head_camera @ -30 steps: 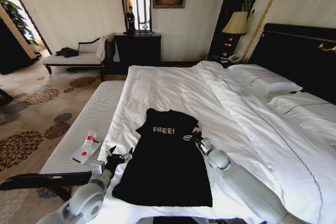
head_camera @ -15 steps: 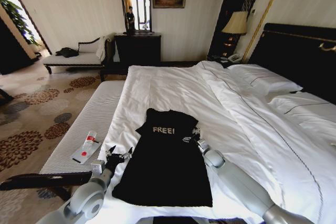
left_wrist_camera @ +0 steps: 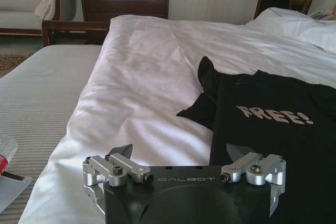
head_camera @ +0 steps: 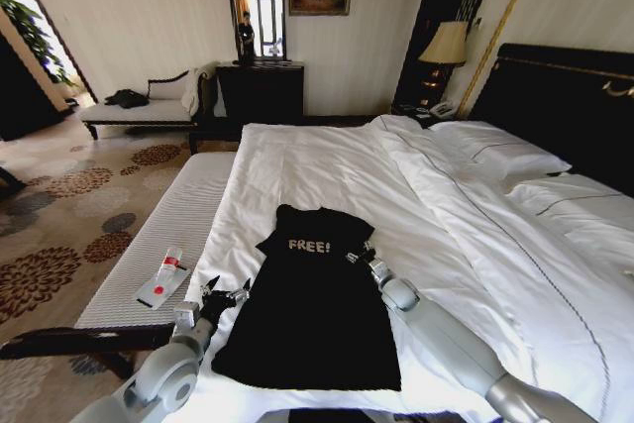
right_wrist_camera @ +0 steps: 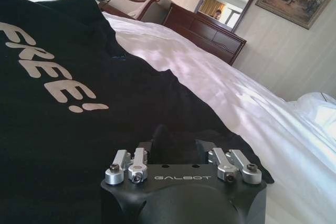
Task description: Fold the clothes on the bed.
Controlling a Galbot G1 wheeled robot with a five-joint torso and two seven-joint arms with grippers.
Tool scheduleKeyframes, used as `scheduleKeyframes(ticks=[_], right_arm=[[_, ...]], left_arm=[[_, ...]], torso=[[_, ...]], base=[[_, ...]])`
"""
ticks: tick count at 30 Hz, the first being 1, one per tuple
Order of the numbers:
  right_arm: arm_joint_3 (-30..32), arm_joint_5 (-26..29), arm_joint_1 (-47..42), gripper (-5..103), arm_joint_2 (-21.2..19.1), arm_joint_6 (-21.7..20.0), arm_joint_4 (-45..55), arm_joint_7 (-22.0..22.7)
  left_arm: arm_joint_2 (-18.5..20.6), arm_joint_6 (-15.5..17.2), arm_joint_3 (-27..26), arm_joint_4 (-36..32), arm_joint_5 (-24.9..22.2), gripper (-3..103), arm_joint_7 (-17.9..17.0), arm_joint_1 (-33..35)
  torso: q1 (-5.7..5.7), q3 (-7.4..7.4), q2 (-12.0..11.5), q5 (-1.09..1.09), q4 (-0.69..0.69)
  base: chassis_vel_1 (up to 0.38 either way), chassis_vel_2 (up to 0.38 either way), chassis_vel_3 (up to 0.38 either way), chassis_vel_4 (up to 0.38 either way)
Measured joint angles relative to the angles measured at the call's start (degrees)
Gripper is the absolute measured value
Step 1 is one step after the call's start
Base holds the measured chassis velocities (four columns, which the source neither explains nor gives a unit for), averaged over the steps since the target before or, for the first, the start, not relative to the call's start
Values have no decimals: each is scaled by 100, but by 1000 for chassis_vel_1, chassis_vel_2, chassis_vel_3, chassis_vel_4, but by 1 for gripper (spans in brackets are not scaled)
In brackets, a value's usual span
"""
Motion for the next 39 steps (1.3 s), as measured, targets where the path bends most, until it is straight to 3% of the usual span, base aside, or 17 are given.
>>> scheduleKeyframes(ticks=[2, 4, 11, 15, 22, 27, 30, 39], right_arm=[[-3, 1, 0, 39, -8, 12, -4, 1], [-2, 3, -1, 39, -14, 31, -4, 1], [-2, 10, -78, 7, -78, 77, 69, 67], [-4, 18, -107, 1, -85, 95, 96, 90], [66, 104, -169, 0, -60, 104, 169, 231], [563, 317, -387, 0, 32, 80, 273, 558], [1147, 642, -765, 0, 95, -221, 448, 855], [1716, 1178, -1296, 0, 330, -417, 680, 1609]], left_arm=[[2, -5, -1, 19, -8, 100, 3, -18], [1, -5, -1, 28, -11, 100, 3, -27], [-99, -11, -69, 72, -133, 100, -27, -176], [-101, -12, -159, 65, -302, 100, -103, -264], [-84, -12, -204, 13, -346, 100, -141, -260], [-101, -15, -188, -19, -337, 100, -142, -239], [-122, -18, -154, -28, -319, 100, -144, -242], [-170, -25, -70, -70, -257, 100, -145, -250]], torso=[[0, 0, 0, 0, 0], [0, 0, 0, 0, 0], [0, 0, 0, 0, 0], [0, 0, 0, 0, 0], [0, 0, 0, 0, 1], [0, 0, 0, 0, 1], [0, 0, 0, 1, -1], [-1, 0, 0, 1, 0]], base=[[0, 0, 0, 0], [0, 0, 0, 0], [0, 0, 0, 0], [0, 0, 0, 0], [0, 0, 0, 0], [0, 0, 0, 0], [0, 0, 0, 0], [0, 0, 0, 0]])
